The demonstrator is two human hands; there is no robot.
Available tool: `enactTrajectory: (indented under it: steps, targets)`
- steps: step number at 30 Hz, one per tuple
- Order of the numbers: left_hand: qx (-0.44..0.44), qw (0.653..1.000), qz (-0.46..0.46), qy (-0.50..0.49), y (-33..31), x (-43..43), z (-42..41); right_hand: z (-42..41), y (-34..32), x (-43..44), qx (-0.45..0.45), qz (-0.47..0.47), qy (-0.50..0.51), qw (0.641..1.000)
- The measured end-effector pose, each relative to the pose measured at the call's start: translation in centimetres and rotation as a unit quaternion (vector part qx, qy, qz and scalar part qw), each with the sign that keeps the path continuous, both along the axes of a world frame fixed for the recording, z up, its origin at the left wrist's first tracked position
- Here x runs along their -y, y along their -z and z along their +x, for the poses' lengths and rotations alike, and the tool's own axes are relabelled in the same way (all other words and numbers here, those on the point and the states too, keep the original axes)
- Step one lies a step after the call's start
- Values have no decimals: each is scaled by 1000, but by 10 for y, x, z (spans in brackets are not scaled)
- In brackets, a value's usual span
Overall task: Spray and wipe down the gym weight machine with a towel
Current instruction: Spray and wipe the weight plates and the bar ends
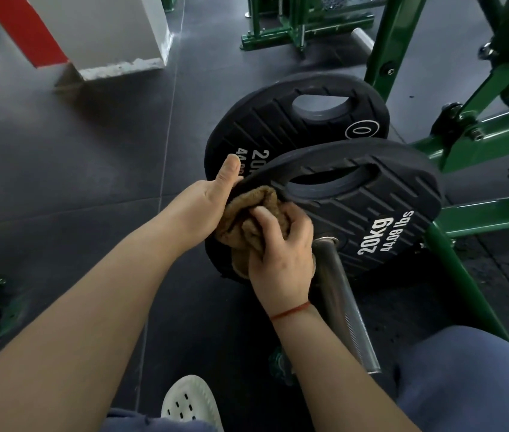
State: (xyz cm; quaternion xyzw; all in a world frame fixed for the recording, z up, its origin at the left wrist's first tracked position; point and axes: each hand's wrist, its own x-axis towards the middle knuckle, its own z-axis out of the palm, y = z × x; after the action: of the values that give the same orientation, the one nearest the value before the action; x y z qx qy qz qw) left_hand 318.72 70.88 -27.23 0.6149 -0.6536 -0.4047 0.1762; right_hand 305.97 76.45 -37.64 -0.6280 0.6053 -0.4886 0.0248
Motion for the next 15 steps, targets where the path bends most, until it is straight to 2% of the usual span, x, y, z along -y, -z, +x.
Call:
enactTrajectory:
  steps: [3, 7, 9, 12, 13, 15]
  targets:
    - [10, 1000, -7, -8, -1, -3, -1, -11, 16, -3, 71, 36, 49, 996]
    - [10, 1000, -11, 1, -4, -6, -3, -33, 16, 0, 220, 55, 131, 965]
    - [28, 999, -26, 11, -2, -6, -3, -47, 7, 4, 329, 59, 193, 923]
    - [50, 997, -55, 18, 0, -7, -3, -64, -9, 18, 487, 92, 279, 823]
    - [51, 997, -56, 18, 0, -7, -3, -63, -10, 24, 507, 112, 284, 806]
    - [62, 996, -63, 16, -1, -10, -7, -47, -12, 30, 490, 122, 291, 813]
